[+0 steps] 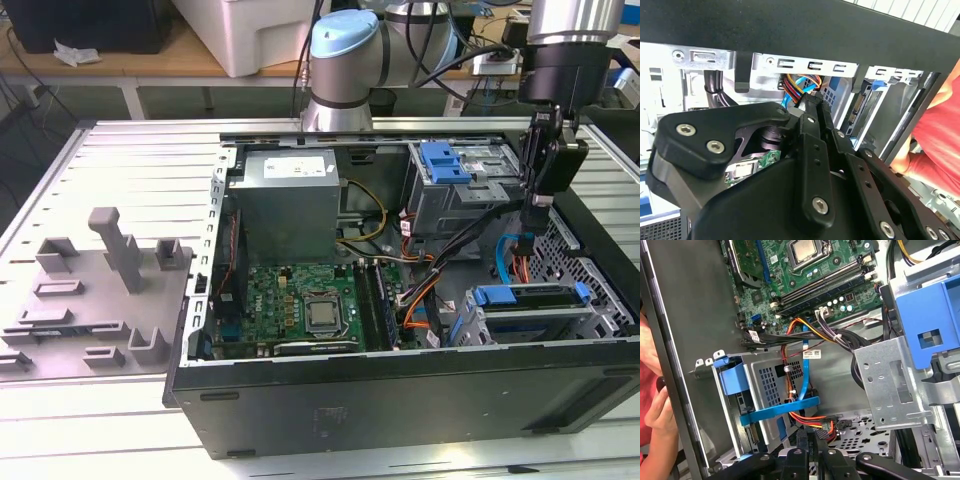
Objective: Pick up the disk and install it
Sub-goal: 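Insert the first disk wire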
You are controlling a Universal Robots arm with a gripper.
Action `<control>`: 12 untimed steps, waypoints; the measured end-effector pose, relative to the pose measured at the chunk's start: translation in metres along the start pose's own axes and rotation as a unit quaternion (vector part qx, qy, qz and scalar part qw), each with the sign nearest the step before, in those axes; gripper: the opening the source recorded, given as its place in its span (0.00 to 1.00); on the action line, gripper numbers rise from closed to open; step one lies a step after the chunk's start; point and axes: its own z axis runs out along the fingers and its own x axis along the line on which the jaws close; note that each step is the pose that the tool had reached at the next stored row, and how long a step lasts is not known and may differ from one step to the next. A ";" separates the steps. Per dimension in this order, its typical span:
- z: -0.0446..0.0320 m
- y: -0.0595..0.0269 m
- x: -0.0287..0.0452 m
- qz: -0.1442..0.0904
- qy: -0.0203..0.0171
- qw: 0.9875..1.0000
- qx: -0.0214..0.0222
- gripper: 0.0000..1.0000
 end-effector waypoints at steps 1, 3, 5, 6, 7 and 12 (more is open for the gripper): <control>-0.0009 -0.0001 0.0005 0.000 0.000 1.000 0.000 0.17; -0.0034 -0.0004 0.0018 0.000 0.000 1.000 0.000 0.17; -0.0077 -0.0008 0.0041 0.000 0.000 1.000 0.000 0.17; -0.0095 -0.0009 0.0051 0.000 0.000 1.000 0.000 0.17; -0.0114 -0.0010 0.0061 0.000 0.000 1.000 0.000 0.17; -0.0208 -0.0012 0.0150 0.001 -0.005 1.000 0.002 0.17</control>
